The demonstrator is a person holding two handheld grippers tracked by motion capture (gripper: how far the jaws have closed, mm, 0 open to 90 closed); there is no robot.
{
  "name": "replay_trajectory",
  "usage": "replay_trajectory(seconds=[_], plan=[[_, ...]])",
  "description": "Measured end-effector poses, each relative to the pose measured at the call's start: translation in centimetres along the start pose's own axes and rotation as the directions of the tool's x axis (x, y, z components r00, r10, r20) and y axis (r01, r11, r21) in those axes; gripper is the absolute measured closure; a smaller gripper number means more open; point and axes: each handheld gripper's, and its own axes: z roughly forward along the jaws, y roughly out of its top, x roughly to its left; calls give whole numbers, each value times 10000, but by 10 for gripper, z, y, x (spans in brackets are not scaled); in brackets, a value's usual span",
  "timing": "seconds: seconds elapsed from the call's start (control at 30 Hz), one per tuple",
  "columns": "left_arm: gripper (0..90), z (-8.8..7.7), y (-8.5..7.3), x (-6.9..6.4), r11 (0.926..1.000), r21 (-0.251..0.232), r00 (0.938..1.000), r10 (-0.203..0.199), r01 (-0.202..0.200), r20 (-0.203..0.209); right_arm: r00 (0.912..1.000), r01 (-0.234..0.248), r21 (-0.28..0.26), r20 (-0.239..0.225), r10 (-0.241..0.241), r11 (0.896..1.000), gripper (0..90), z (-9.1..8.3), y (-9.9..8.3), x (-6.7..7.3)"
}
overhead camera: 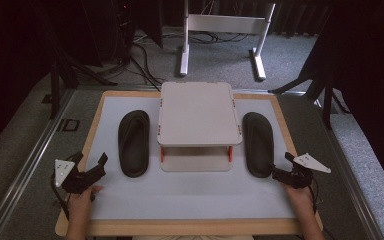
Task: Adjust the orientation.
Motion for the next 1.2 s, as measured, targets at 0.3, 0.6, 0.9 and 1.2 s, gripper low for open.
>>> replay_trajectory(seconds=[0.3,0.6,0.9,1.2], plan=[[65,-6,4,9,9966,717,9912,-491,405,1230,10000,4,48,-26,-4,10000,153,0,0,0],[68,-3,11,12,9869,1510,9877,-782,574,1357,10000,73,65,0,-73,10000,153,1,0,1],[105,2,29,13,9804,1970,9910,-294,32,1305,9997,228,214,-110,-226,9995,153,2,1,2],[139,10,52,-4,9678,2305,9775,536,-1011,2038,9995,250,178,-194,-246,9995,152,2,1,2]])
